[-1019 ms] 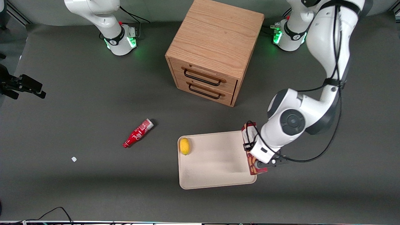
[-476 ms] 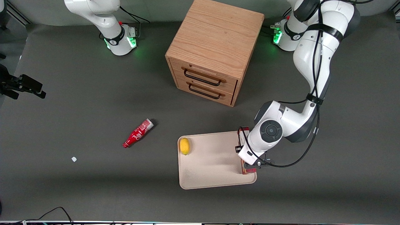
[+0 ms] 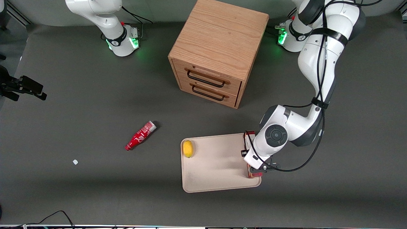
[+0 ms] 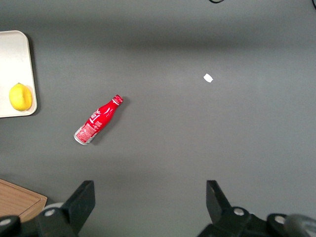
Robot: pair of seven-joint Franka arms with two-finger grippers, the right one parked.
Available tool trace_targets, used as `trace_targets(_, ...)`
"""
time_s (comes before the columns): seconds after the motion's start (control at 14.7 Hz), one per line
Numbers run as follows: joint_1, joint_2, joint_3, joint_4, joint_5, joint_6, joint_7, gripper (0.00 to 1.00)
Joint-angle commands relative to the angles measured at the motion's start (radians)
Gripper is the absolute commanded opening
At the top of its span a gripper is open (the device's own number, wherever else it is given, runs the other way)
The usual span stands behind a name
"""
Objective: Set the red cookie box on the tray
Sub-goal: 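Lower the box upright onto the tray near its rim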
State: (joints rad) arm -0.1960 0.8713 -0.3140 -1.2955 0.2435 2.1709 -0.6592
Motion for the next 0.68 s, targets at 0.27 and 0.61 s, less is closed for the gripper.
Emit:
trace_targets(0.27, -0.014, 0.002, 0.016, -0.005, 0.054, 0.073, -0.016, 1.00)
trace_targets(0.61, -0.014, -0.018, 0.015, -0.008, 0.059, 0.079, -0.025, 1.00)
